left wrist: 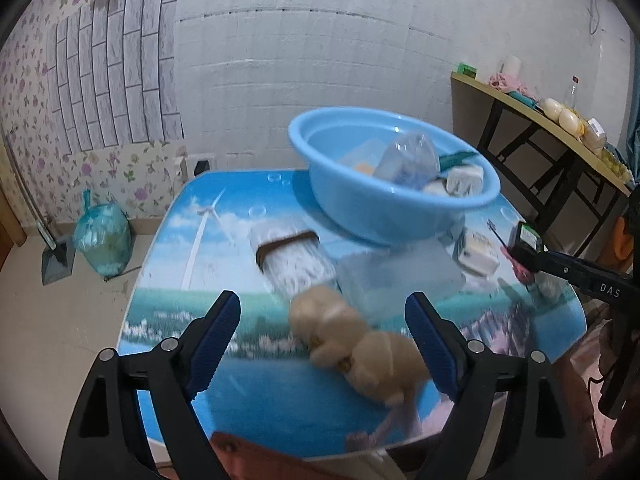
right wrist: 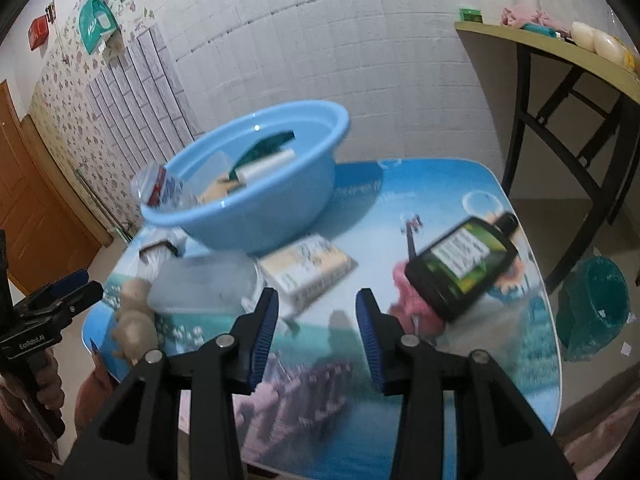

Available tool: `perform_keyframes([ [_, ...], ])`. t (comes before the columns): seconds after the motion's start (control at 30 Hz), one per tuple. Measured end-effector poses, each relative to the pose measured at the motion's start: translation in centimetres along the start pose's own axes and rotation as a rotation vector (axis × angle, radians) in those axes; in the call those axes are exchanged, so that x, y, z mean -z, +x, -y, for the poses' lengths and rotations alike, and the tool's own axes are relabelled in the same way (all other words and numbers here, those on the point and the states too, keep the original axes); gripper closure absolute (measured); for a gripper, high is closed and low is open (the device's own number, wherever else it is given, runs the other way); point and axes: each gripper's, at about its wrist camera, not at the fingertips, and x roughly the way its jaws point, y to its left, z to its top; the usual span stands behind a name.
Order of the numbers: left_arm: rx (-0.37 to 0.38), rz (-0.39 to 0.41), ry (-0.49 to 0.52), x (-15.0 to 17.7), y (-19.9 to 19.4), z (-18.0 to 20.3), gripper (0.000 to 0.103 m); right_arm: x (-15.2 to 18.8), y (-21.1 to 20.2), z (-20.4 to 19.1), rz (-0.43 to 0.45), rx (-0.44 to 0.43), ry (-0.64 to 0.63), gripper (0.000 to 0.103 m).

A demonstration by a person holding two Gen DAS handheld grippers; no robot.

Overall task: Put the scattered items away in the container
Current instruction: 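Grasp the beige plush dog with the left tool while the right grasps the cotton swab bag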

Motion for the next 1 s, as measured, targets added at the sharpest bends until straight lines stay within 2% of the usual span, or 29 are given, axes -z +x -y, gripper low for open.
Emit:
perform_keyframes([
  [0.27, 0.050, -0.040, -0.027, 1.6, 0.2, 0.4, 0.016, 2.5, -1.2, 1.1, -0.006, 0.055, 0.000, 0.063],
  [0.43, 0.103, -0.091, -0.085, 1.7, 1.2, 0.8, 0.015, 3.5, -1.5, 2.4, -0.015, 0.101, 0.023, 0.063],
  [0.67, 0.089, -0.131, -0.078, 2.1, 2.5, 1.8, 0.015, 3.7, -2.2, 4.3, 0.011, 0.169, 0.060, 0.063],
  [0.7, 0.086, -0.138, -0.077, 2.1, 2.7, 1.8, 0.015, 3.7, -2.2, 4.6, 0.016, 0.182, 0.063, 0.060],
  [0.73, 0.085, -0.142, -0.076, 2.1, 2.8, 1.9, 0.015, 3.6, -2.2, 4.8, 0.021, 0.198, 0.064, 0.048],
  [0.8, 0.084, -0.145, -0.077, 2.0, 3.0, 2.0, 0.015, 3.5, -2.2, 4.9, 0.028, 0.207, 0.066, 0.031],
  [0.83, 0.081, -0.146, -0.076, 2.0, 3.1, 2.0, 0.015, 3.5, -2.2, 5.1, 0.032, 0.205, 0.071, 0.026],
  [0.97, 0.076, -0.160, -0.083, 1.8, 3.5, 2.1, 0.015, 3.4, -1.7, 5.5, 0.027, 0.234, 0.067, 0.022],
  [1.0, 0.077, -0.164, -0.085, 1.9, 3.6, 2.2, 0.015, 3.4, -1.5, 5.6, 0.025, 0.243, 0.064, 0.017],
])
